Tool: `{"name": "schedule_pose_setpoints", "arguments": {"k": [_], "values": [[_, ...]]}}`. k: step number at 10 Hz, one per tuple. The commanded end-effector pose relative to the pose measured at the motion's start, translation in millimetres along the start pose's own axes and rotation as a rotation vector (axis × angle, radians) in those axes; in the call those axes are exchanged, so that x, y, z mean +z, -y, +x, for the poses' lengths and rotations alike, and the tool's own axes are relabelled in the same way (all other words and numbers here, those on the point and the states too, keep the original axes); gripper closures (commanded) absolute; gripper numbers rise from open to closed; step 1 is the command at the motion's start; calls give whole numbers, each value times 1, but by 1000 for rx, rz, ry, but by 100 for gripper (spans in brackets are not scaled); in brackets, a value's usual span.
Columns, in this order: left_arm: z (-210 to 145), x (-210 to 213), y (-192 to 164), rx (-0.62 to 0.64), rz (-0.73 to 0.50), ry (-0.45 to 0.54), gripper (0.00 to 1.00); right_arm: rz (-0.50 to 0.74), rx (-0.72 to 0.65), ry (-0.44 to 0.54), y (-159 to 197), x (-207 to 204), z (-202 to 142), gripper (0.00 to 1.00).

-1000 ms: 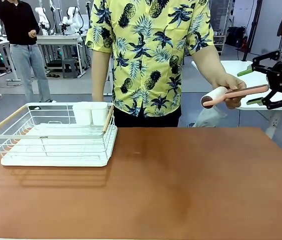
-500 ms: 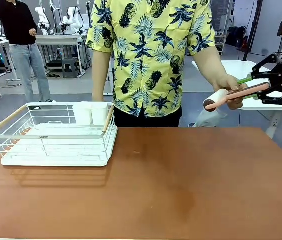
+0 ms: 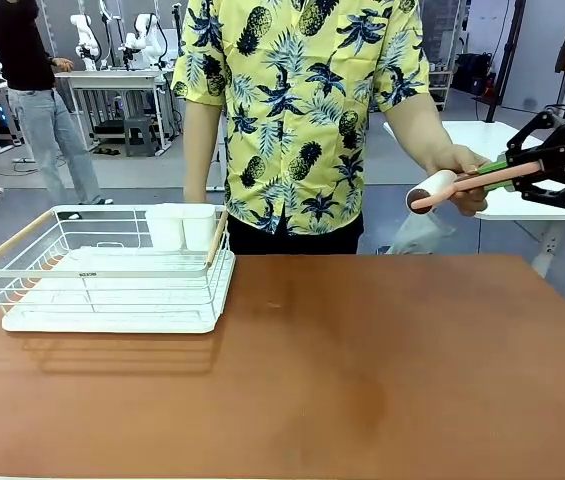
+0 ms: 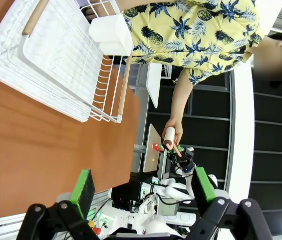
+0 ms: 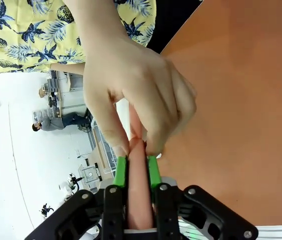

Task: Clean the table.
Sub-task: Pick up the Lint Roller when the human hands it over.

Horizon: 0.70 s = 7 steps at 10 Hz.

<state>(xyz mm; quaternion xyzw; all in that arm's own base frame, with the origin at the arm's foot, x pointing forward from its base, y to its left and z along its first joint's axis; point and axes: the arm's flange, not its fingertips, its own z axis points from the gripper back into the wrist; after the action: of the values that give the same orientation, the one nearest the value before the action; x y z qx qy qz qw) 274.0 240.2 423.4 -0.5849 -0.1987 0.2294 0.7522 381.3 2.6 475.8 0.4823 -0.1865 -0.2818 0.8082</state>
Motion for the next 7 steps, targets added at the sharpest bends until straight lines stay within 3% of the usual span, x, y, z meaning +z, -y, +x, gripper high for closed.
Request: {"name": "schedule_pose_setpoints", "arguments": {"k": [1, 3, 7], "values": [[-3, 3, -1, -13, -8, -10, 0, 30, 20, 6, 17, 2, -21, 98], [-3, 3, -1, -13, -8, -10, 0, 0, 2, 0, 0, 0, 0, 97], [-3, 3, -1, -13, -8, -10, 0, 0, 2, 0, 0, 0, 0, 97]]}}
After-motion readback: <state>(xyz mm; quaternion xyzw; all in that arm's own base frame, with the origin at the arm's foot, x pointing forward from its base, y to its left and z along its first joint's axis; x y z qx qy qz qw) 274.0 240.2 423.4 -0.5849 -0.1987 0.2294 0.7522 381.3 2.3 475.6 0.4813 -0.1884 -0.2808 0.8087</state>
